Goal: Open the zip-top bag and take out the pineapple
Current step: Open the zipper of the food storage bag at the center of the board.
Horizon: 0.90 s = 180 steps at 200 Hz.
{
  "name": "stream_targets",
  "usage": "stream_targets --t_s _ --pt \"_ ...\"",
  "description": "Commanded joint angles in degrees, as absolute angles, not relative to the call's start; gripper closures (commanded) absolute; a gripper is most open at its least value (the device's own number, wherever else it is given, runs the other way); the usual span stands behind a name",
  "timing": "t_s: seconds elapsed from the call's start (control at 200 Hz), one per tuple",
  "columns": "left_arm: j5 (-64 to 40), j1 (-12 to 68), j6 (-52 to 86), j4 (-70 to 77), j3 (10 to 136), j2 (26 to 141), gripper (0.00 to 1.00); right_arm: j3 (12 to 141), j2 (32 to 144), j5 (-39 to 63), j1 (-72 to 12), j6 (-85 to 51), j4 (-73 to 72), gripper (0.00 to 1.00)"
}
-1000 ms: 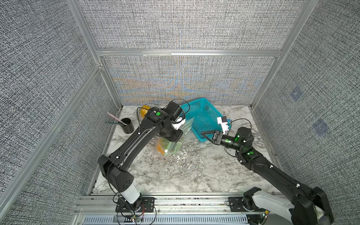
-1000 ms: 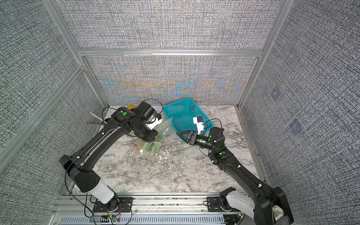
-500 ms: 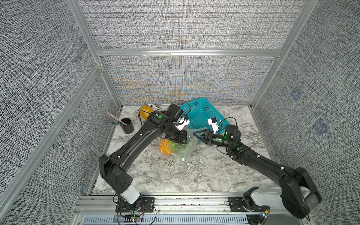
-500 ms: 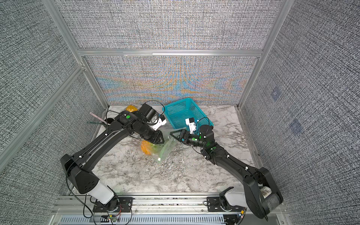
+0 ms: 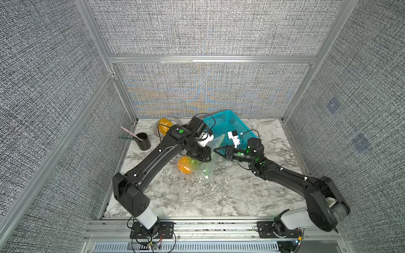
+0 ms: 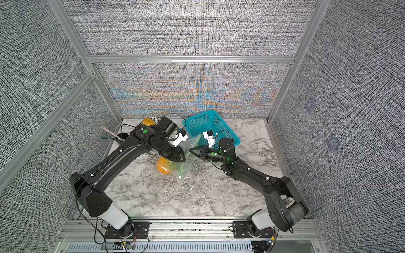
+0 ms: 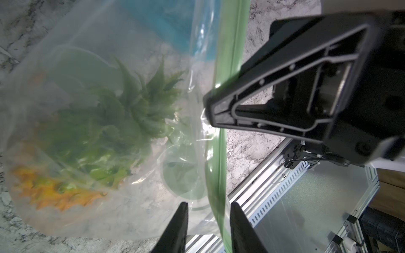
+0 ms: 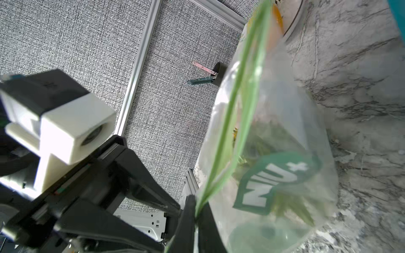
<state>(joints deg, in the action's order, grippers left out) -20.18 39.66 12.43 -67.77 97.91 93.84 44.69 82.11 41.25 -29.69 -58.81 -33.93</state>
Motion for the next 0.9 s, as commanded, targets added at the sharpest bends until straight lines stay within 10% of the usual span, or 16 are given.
stream_targets --t_s 0.0,0.235,0.475,0.896 --pt "-17.2 39.7 13.2 -67.1 97.8 94.3 0.65 44.7 81.5 41.9 -29.8 -57.5 -33.5 0.96" --pt "-13.8 39.6 13.2 -67.2 100.0 96.4 0.8 44.7 80.8 41.7 -30.0 -56.9 -33.0 0.96" --pt "-12.5 39.6 12.0 -67.7 101.1 98.4 1.0 45.1 79.4 40.7 -30.0 -53.1 -26.9 0.4" --pt "-12.0 39.6 11.5 -67.4 99.5 98.2 1.0 39.8 72.0 36.7 -28.2 -48.0 -14.9 0.41"
